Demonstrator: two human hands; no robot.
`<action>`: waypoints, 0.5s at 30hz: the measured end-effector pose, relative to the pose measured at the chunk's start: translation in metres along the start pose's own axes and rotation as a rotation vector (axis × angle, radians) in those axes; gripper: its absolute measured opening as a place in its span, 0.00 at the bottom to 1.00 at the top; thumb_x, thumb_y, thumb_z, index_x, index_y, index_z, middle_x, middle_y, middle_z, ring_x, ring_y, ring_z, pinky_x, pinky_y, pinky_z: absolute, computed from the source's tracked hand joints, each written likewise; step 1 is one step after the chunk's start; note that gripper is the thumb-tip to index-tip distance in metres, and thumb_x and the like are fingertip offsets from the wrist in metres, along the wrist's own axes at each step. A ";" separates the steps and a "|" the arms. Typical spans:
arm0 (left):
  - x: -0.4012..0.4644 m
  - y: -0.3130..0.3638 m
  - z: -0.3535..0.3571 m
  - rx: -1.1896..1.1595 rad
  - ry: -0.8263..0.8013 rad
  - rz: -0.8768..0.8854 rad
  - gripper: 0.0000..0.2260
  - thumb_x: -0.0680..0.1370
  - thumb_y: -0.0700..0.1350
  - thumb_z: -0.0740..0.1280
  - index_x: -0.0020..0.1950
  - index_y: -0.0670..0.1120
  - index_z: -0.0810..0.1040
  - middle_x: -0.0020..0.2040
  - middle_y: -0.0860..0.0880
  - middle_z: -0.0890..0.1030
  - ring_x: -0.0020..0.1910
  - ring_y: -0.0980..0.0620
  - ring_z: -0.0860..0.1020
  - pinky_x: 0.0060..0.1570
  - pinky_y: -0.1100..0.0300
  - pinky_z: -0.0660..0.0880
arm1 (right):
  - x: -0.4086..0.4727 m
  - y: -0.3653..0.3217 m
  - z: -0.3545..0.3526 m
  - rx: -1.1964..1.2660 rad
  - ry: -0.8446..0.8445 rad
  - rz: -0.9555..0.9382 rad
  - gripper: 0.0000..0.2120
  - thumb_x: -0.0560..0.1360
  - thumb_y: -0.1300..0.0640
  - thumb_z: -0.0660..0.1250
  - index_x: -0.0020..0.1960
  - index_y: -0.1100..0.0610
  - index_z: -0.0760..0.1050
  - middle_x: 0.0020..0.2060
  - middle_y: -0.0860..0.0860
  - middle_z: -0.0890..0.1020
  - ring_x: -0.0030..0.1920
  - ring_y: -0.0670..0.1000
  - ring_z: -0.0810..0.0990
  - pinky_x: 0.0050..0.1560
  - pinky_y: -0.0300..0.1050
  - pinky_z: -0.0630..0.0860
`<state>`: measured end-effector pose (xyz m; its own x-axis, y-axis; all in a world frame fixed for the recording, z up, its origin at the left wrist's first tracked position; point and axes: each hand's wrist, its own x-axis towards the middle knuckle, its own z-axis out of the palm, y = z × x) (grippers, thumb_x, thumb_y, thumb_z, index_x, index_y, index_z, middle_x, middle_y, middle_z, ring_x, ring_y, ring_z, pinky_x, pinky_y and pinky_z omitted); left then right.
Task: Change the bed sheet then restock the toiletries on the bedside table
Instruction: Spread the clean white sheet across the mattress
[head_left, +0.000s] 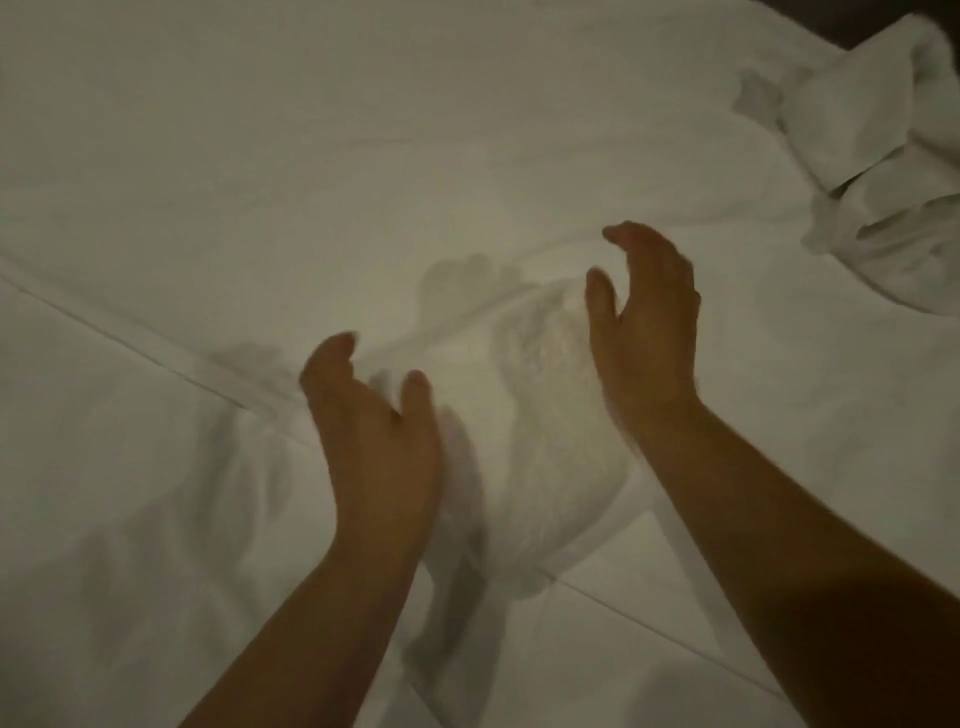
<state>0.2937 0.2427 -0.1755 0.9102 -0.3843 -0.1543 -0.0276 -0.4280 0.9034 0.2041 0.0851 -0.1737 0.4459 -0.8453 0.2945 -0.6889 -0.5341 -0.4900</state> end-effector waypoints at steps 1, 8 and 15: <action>-0.010 0.004 0.002 0.104 -0.075 0.254 0.21 0.78 0.44 0.62 0.70 0.41 0.65 0.67 0.46 0.69 0.67 0.44 0.69 0.67 0.48 0.66 | -0.014 -0.002 -0.002 0.005 -0.012 -0.085 0.20 0.77 0.53 0.55 0.65 0.58 0.73 0.66 0.56 0.74 0.66 0.57 0.71 0.65 0.48 0.63; 0.015 -0.027 0.039 1.043 -0.768 0.669 0.34 0.71 0.65 0.33 0.77 0.58 0.40 0.75 0.57 0.36 0.76 0.44 0.38 0.69 0.40 0.36 | -0.074 0.041 0.011 -0.402 -0.513 -0.062 0.30 0.74 0.39 0.35 0.76 0.42 0.43 0.77 0.45 0.46 0.76 0.48 0.42 0.72 0.52 0.40; 0.059 0.009 0.042 0.915 -0.756 0.397 0.34 0.77 0.62 0.57 0.77 0.58 0.43 0.76 0.45 0.55 0.73 0.41 0.58 0.68 0.47 0.59 | -0.114 0.021 -0.002 -0.186 -0.048 0.548 0.36 0.74 0.38 0.47 0.77 0.57 0.53 0.76 0.59 0.54 0.75 0.61 0.54 0.72 0.58 0.50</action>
<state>0.3297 0.1820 -0.1929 0.3167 -0.8600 -0.4001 -0.7977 -0.4697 0.3782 0.1380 0.1703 -0.2160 0.0184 -0.9998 -0.0008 -0.9133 -0.0165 -0.4069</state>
